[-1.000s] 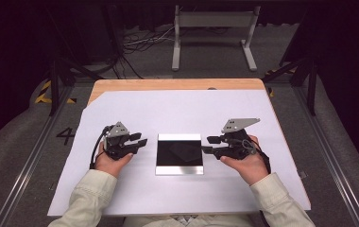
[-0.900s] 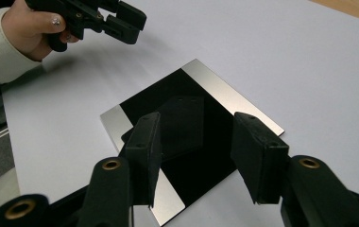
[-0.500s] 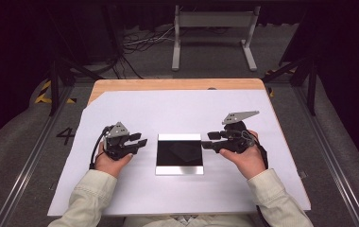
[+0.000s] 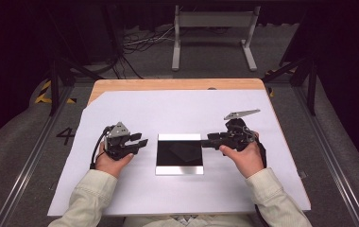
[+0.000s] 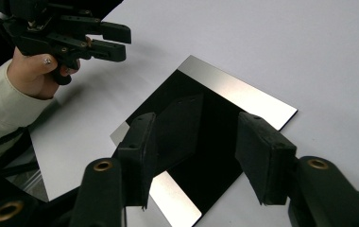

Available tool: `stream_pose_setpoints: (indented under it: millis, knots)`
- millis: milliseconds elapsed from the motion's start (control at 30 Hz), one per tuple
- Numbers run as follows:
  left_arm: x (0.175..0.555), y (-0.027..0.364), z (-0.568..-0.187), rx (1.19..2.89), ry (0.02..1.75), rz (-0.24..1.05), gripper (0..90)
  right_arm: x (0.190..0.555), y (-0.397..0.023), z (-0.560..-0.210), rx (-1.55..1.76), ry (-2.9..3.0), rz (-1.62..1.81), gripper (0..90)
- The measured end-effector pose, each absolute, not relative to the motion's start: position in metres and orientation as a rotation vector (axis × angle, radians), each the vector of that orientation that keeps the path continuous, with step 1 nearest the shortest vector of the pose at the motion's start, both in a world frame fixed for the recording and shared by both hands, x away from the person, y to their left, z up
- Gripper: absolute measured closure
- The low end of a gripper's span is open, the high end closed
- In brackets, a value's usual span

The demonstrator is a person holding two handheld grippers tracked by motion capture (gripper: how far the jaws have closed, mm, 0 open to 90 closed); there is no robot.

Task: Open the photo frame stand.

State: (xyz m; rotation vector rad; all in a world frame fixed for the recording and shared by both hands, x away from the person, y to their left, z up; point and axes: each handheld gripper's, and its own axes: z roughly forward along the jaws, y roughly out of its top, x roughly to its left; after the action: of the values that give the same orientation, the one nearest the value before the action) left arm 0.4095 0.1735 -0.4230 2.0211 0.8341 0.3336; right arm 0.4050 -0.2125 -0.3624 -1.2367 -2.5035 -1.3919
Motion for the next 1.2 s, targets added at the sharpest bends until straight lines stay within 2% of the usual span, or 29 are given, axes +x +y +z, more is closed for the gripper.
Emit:
stream_pose_setpoints:
  millis: [1200]
  knots:
    - [0.409,0.173,-0.423,2.019,0.834,0.332,59.8,0.405,-0.212,-0.402,-1.323,-2.216,-1.416,36.6]
